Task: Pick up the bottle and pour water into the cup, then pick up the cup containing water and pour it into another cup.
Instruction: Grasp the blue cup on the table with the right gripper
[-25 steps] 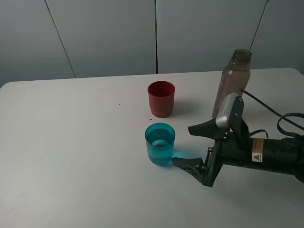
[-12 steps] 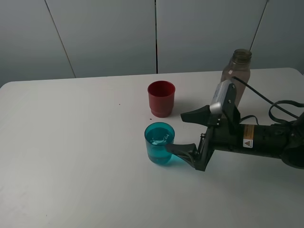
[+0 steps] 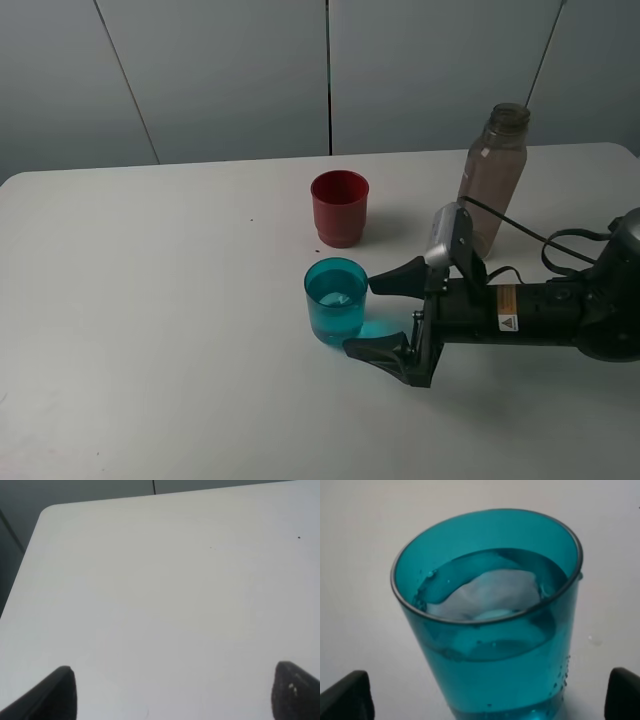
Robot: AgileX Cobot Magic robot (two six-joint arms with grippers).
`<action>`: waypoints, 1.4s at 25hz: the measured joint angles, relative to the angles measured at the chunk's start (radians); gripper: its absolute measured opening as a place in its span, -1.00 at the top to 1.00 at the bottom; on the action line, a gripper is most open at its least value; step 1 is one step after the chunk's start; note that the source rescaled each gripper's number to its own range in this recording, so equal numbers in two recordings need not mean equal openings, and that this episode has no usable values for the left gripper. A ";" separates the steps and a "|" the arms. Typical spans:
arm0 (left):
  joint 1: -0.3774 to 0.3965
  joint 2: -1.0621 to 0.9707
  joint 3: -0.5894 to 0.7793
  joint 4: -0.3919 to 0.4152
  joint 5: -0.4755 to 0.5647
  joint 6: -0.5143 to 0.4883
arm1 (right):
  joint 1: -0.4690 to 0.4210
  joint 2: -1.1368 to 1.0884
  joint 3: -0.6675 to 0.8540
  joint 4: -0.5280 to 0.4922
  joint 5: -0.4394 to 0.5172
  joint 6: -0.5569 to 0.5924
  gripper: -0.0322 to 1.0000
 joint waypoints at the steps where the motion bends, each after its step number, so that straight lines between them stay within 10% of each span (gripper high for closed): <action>1: 0.000 0.000 0.000 0.000 0.000 0.000 | 0.000 0.005 -0.013 -0.010 -0.001 0.010 -0.99; 35: 0.000 0.000 0.000 0.000 0.000 0.000 | 0.000 0.029 -0.088 -0.091 -0.017 0.119 -1.00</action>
